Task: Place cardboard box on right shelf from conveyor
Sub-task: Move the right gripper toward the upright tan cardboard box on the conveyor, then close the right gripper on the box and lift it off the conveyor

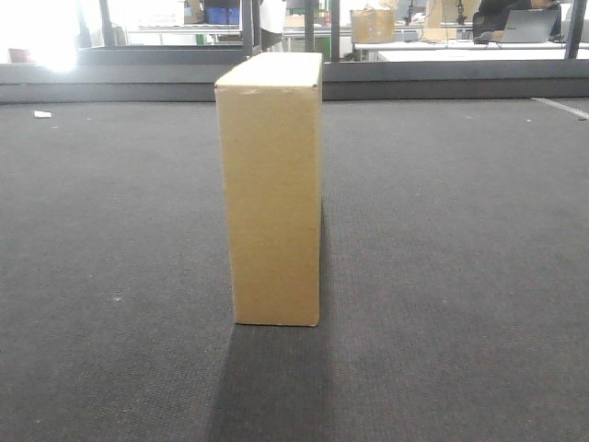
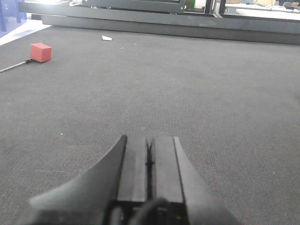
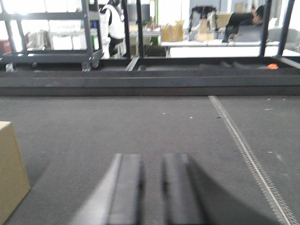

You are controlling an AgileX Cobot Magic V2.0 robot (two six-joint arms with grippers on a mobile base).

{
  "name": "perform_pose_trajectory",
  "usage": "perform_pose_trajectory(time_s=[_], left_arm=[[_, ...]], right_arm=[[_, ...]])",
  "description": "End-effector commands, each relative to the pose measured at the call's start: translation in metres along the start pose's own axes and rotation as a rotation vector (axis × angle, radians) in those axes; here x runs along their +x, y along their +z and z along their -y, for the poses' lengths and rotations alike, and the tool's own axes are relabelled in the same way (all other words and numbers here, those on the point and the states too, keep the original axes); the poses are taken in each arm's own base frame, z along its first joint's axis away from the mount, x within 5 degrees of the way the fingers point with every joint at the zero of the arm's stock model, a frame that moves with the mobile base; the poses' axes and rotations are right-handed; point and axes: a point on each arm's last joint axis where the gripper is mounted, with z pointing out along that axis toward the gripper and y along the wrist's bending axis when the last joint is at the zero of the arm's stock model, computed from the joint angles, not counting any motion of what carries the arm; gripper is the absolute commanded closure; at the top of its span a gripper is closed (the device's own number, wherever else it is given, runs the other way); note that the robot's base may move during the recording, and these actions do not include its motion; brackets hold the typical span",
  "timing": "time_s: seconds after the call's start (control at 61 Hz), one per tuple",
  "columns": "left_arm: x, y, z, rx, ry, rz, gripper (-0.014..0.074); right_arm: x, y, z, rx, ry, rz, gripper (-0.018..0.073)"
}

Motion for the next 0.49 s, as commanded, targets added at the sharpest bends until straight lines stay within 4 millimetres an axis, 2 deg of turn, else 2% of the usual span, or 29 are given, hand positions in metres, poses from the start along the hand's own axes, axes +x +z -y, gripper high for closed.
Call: perform_pose_trajectory(time_s=[0.0,0.082,0.279,0.377,0.475], left_arm=[[-0.006,-0.001,-0.001,-0.006,-0.005,0.091,0.0713],[-0.006,-0.001,-0.001,-0.006,-0.005,0.091,0.0713],[-0.006,-0.001,-0.001,-0.006,-0.005,0.091,0.0712],[-0.006,-0.001,-0.001,-0.006,-0.005,0.091,0.0713],[-0.006,-0.001,-0.001,-0.006,-0.005,0.091,0.0712]], right_arm=[[-0.029,0.017,-0.004,-0.021,0.0,0.053,0.004],[-0.04,0.036,-0.008,-0.048,-0.001,0.0,-0.0081],[-0.064,0.089,-0.03,-0.142,-0.036,-0.221,-0.0064],[-0.08,0.114,-0.053,-0.235,-0.053,-0.305,-0.0064],[-0.094,0.136,-0.087,-0.354,-0.08,-0.378,-0.0064]])
